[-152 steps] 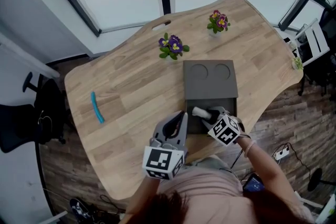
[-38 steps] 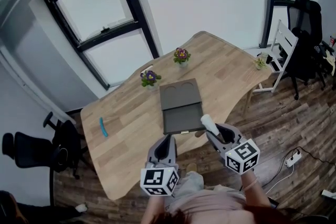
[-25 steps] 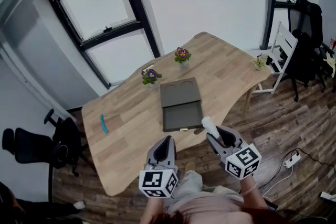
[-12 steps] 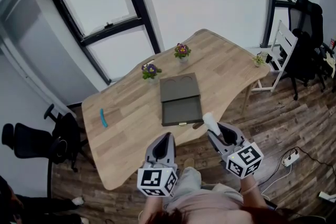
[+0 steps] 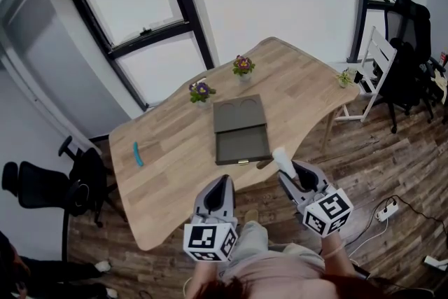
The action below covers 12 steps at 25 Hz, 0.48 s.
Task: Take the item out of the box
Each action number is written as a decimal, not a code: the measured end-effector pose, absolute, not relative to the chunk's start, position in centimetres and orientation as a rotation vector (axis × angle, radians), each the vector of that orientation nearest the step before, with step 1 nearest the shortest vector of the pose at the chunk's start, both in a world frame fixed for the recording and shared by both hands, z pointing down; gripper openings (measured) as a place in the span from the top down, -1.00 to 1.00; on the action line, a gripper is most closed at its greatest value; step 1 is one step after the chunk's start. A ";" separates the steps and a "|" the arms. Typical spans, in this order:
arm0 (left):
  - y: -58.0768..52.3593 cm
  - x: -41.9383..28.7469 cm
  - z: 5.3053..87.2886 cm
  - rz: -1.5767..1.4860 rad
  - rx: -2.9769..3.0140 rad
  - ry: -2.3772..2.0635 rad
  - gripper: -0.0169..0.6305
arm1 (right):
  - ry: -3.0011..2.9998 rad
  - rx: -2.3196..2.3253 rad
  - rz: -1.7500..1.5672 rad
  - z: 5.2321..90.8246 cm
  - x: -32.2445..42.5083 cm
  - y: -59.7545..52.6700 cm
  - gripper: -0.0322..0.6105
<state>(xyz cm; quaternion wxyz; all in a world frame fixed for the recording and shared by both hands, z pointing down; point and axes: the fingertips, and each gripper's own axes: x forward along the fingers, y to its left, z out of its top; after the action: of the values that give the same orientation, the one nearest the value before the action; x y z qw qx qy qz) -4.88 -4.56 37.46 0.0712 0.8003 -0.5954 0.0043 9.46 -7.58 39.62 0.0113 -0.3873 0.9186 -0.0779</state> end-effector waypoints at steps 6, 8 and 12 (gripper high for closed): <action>-4.2 -4.6 37.3 0.006 2.409 -1.794 0.95 | 2.869 -1.212 -0.195 39.2 9.6 -7.3 0.50; -4.2 -4.5 37.3 0.005 2.409 -1.789 0.95 | 2.869 -1.214 -0.184 39.0 9.6 -7.4 0.50; -4.1 -4.5 37.4 0.011 2.406 -1.791 0.95 | 2.870 -1.208 -0.176 38.9 9.5 -7.4 0.50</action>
<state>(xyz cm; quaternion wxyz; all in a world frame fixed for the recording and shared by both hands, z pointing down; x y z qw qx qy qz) -4.47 -4.12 37.36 0.0711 0.8002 -0.5955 0.0035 9.52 -7.40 38.86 0.0114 -0.3873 0.9202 -0.0566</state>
